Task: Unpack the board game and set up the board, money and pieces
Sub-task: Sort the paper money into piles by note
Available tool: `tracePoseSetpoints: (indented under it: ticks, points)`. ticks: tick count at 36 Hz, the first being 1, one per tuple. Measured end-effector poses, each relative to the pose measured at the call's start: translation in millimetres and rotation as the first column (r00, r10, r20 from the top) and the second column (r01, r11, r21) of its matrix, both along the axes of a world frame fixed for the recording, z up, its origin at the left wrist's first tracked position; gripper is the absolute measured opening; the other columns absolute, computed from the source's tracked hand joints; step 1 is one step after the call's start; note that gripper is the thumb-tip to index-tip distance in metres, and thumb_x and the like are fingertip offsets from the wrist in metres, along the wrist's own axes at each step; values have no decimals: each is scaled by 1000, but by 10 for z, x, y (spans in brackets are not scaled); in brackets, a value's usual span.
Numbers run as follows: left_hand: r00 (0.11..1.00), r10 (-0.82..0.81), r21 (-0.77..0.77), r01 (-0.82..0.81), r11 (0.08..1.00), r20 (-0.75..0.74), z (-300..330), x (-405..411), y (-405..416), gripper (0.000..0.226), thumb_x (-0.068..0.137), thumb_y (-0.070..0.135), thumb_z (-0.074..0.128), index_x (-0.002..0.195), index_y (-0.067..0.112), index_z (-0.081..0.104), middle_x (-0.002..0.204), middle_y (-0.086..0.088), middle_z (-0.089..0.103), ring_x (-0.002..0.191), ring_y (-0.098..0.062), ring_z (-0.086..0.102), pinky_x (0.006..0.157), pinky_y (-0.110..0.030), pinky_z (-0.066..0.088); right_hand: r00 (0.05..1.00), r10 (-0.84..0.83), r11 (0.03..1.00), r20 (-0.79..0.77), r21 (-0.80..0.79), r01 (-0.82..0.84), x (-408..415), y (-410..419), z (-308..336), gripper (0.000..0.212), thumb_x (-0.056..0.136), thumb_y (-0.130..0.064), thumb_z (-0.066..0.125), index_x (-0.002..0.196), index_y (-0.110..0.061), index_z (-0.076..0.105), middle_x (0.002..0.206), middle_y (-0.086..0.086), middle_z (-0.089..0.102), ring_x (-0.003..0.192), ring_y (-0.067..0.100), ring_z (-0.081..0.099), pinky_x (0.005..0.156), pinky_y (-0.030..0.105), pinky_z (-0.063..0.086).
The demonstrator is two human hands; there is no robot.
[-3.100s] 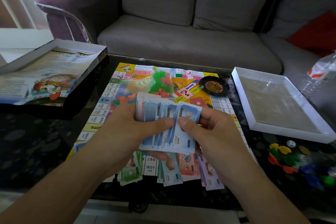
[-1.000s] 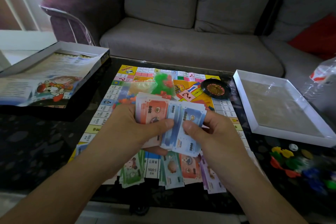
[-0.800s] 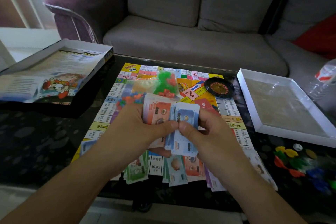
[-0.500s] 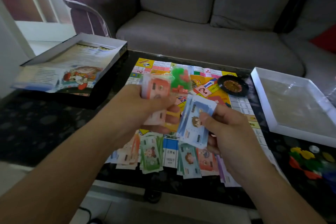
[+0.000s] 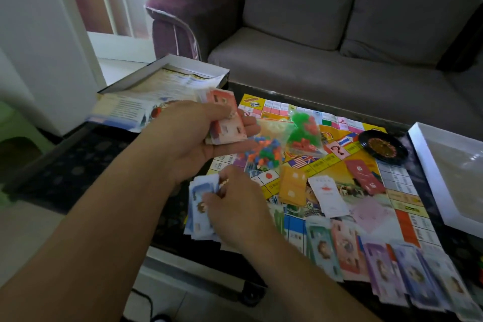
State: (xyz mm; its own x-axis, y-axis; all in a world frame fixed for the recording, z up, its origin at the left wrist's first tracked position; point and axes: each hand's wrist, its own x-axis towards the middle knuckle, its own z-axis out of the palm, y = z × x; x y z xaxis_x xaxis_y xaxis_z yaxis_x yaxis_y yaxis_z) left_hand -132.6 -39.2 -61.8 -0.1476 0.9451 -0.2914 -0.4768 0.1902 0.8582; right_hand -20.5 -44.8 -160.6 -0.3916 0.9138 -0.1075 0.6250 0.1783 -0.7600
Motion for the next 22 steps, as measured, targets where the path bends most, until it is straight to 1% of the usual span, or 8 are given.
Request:
tracePoseSetpoints:
  ticks: [4,8,10,13,16,18,19,22]
  points:
    - [998,-67,42,68,997,-9,14,-4,-22,26,106,6,50,130,0,57,104,-20,79,94,-32,79,66,-42,66,935,58,968,350,209,-138,-163,-103,-78,50,101,-27,61,143,-17,37,124,7,63,113,25,61,85,37,51]
    - [991,-132,104,135,985,-35,28,17,-40,24,104,4,54,126,-1,60,108,-22,77,99,-35,77,75,-50,65,855,58,935,516,271,-227,-124,-102,-27,63,98,-28,63,148,-12,28,135,10,53,120,27,52,94,38,48]
    - [986,-156,129,162,978,-57,29,56,-45,24,103,4,55,125,-2,62,108,-22,77,99,-36,77,76,-52,65,899,43,947,435,268,-175,1,-76,58,52,100,-31,61,143,-17,36,127,4,56,112,19,54,84,29,44]
    - [977,-203,158,211,965,-63,17,149,-49,24,102,3,57,124,-2,63,109,-22,77,100,-35,77,73,-51,65,990,-34,982,133,187,9,314,92,170,7,100,-23,56,106,-27,58,88,-6,60,78,6,51,63,26,44]
    - [959,-257,155,273,949,-115,-31,285,-53,24,100,4,60,123,-2,65,109,-21,77,99,-35,77,72,-50,66,912,-224,966,-345,-205,160,735,305,404,27,93,-6,58,90,-27,74,58,-6,58,47,8,49,46,30,40]
    - [942,-297,134,317,939,-154,-79,424,-63,23,97,6,64,119,-2,69,106,-20,78,96,-35,78,72,-50,66,755,-321,916,-572,-391,93,1035,369,626,8,89,-14,64,95,-11,69,66,5,57,47,17,45,46,28,33]
    - [931,-319,124,342,931,-175,-106,492,-75,23,96,8,66,116,-1,71,105,-18,79,96,-35,78,74,-51,66,726,-305,919,-616,-390,54,1182,362,685,14,94,-21,62,95,-7,65,70,8,56,50,20,44,47,29,32]
    - [894,-400,118,428,896,-203,-190,761,-102,23,92,12,72,113,3,75,104,-17,79,94,-35,78,74,-48,66,780,-235,960,-580,-263,94,1550,264,704,24,101,-31,63,94,-10,70,77,15,65,59,36,47,48,37,40]
